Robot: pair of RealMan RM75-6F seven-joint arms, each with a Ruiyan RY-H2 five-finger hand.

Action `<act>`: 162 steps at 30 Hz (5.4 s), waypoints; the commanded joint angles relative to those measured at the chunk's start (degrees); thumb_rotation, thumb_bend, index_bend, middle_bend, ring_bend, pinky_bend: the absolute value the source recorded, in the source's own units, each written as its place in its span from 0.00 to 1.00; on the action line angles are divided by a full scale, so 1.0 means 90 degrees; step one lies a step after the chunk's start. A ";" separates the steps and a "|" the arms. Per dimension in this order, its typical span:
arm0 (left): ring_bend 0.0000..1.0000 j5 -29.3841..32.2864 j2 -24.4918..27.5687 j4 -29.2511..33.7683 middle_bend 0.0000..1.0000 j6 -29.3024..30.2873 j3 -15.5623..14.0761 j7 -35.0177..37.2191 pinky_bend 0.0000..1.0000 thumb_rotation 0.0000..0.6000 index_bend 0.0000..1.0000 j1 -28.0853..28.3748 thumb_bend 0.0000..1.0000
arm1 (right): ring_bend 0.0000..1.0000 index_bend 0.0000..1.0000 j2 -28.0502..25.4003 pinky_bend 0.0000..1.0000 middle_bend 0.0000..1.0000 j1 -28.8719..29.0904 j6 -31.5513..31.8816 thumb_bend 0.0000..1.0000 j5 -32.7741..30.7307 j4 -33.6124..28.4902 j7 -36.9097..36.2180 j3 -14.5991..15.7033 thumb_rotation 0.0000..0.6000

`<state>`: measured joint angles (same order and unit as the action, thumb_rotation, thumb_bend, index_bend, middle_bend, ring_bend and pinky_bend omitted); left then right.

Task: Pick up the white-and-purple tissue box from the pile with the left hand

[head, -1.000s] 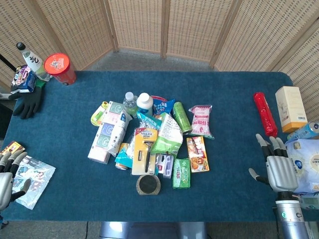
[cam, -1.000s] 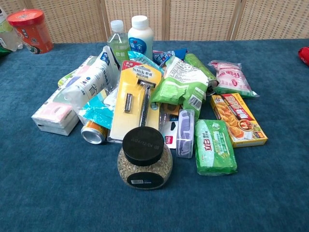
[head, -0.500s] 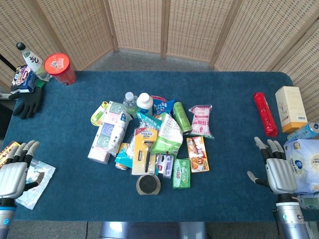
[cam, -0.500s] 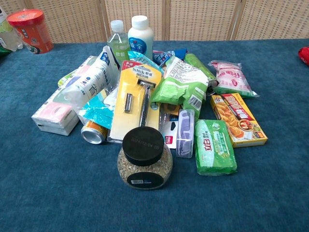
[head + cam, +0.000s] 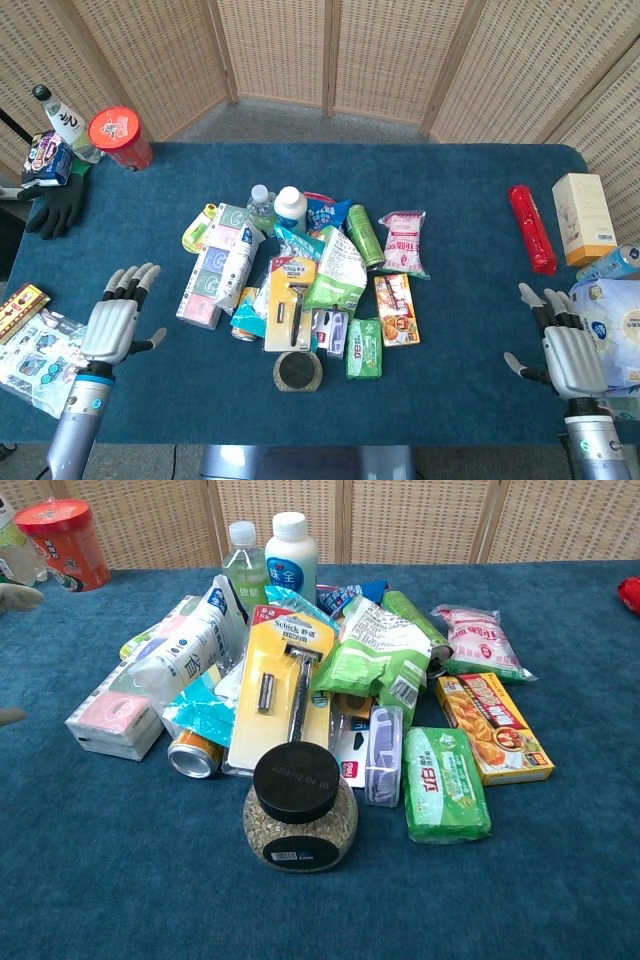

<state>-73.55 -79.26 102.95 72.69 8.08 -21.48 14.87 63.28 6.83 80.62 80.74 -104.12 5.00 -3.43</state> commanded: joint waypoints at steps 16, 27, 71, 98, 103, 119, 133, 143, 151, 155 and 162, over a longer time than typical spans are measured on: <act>0.00 -0.1753 -0.0274 -0.0776 0.04 -0.0645 -0.0398 0.0512 0.00 1.00 0.00 0.1015 0.30 | 0.00 0.00 -0.0187 0.00 0.22 -0.0159 0.0138 0.23 0.0115 -0.0151 -0.0186 0.0050 0.99; 0.00 -0.1655 -0.0271 -0.0859 0.03 -0.0515 -0.0503 0.0448 0.00 1.00 0.00 0.1013 0.30 | 0.00 0.00 -0.0242 0.00 0.22 -0.0232 0.0158 0.23 0.0085 -0.0178 -0.0234 0.0061 1.00; 0.00 -0.2218 -0.1851 -0.4007 0.01 0.0590 -0.0646 0.2695 0.00 1.00 0.00 0.1017 0.29 | 0.00 0.00 -0.0280 0.00 0.22 -0.0304 0.0029 0.23 -0.0042 -0.0312 -0.0202 0.0112 0.99; 0.00 -0.1038 -0.0229 -0.2905 0.00 0.0758 -0.0325 0.2802 0.00 1.00 0.00 0.0270 0.29 | 0.00 0.00 -0.0391 0.00 0.22 -0.0390 -0.0013 0.23 0.0110 -0.0516 -0.0514 0.0218 0.95; 0.00 -0.1264 -0.0314 -0.2558 0.00 0.0618 -0.0496 0.2585 0.00 1.00 0.00 0.0344 0.29 | 0.00 0.00 -0.0335 0.00 0.22 -0.0330 -0.0112 0.23 0.0128 -0.0477 -0.0534 0.0212 0.94; 0.00 -0.1567 -0.1618 -0.3480 0.00 0.0159 -0.0556 0.1906 0.00 1.00 0.00 0.0851 0.29 | 0.00 0.00 -0.0443 0.00 0.22 -0.0493 0.0016 0.23 0.0130 -0.0317 -0.0989 0.0254 0.89; 0.00 -0.0892 -0.1204 -0.4808 0.00 0.0677 -0.0025 0.2161 0.00 1.00 0.00 0.0460 0.29 | 0.00 0.00 -0.0574 0.00 0.22 -0.0564 0.0062 0.23 0.0415 -0.0468 -0.1386 0.0361 0.84; 0.00 0.0266 -0.0004 -0.2718 0.00 0.0169 0.0177 0.1815 0.00 1.00 0.00 -0.0044 0.29 | 0.00 0.00 -0.0557 0.00 0.22 -0.0518 -0.0057 0.23 0.0477 -0.0426 -0.1483 0.0390 0.84; 0.00 0.0809 0.0166 -0.1592 0.00 -0.0193 0.0261 0.1029 0.00 1.00 0.00 0.0140 0.28 | 0.00 0.00 -0.0534 0.00 0.22 -0.0467 -0.0176 0.24 0.0432 -0.0361 -0.1581 0.0390 0.79; 0.00 0.1098 0.0036 -0.1448 0.00 -0.0421 0.0370 0.0881 0.00 1.00 0.00 0.0334 0.29 | 0.00 0.00 -0.0502 0.00 0.22 -0.0466 -0.0225 0.24 0.0393 -0.0300 -0.1679 0.0404 0.79; 0.00 0.1566 -0.0353 -0.1607 0.00 -0.0696 0.0590 0.0836 0.00 1.00 0.00 0.0642 0.29 | 0.00 0.00 -0.0530 0.00 0.22 -0.0497 -0.0216 0.24 0.0387 -0.0256 -0.1805 0.0427 0.75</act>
<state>-60.09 -81.83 88.84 67.04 12.97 -14.06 20.08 58.51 2.39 78.65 84.23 -106.44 -11.20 0.39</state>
